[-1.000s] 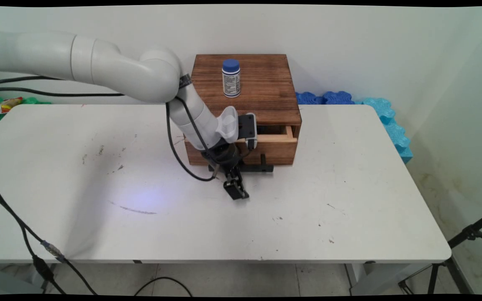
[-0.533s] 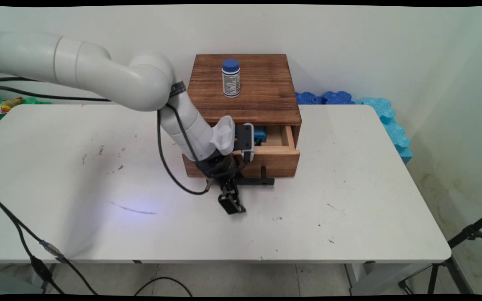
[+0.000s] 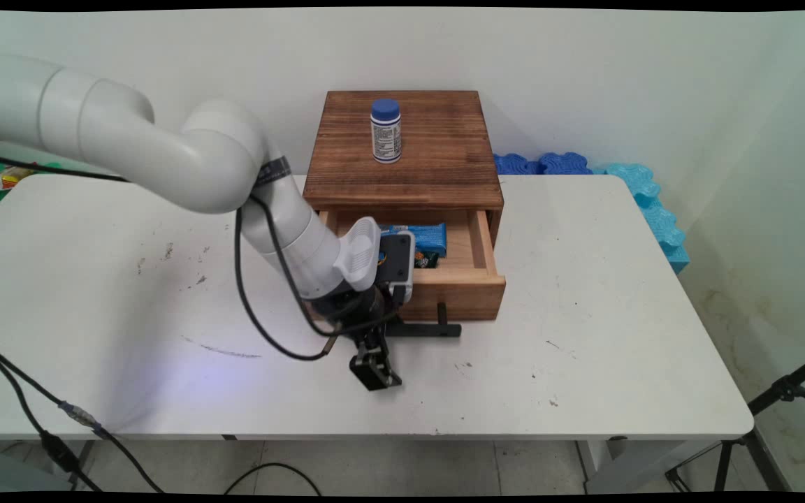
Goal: Open the drawer
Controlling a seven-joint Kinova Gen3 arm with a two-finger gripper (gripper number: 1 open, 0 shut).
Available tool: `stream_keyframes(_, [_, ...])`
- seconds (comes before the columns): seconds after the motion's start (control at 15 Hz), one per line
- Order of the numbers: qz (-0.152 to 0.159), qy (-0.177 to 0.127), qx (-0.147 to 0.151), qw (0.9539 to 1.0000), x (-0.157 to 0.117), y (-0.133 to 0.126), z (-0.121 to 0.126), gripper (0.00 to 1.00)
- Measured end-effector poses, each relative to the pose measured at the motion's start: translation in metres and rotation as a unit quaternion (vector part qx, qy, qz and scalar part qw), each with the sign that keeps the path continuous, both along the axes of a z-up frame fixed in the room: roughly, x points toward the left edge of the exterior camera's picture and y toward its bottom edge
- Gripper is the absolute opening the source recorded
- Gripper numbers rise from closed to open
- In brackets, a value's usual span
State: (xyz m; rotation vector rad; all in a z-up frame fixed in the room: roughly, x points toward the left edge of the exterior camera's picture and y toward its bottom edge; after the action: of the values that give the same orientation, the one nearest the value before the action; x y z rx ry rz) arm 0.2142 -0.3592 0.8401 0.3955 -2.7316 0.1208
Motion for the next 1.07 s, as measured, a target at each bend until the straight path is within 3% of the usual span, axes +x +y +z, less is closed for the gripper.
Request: stream_keyframes(1.07, [-0.013, 0.015, 0.000, 0.9998, -0.021, 0.082, 0.012, 1.00])
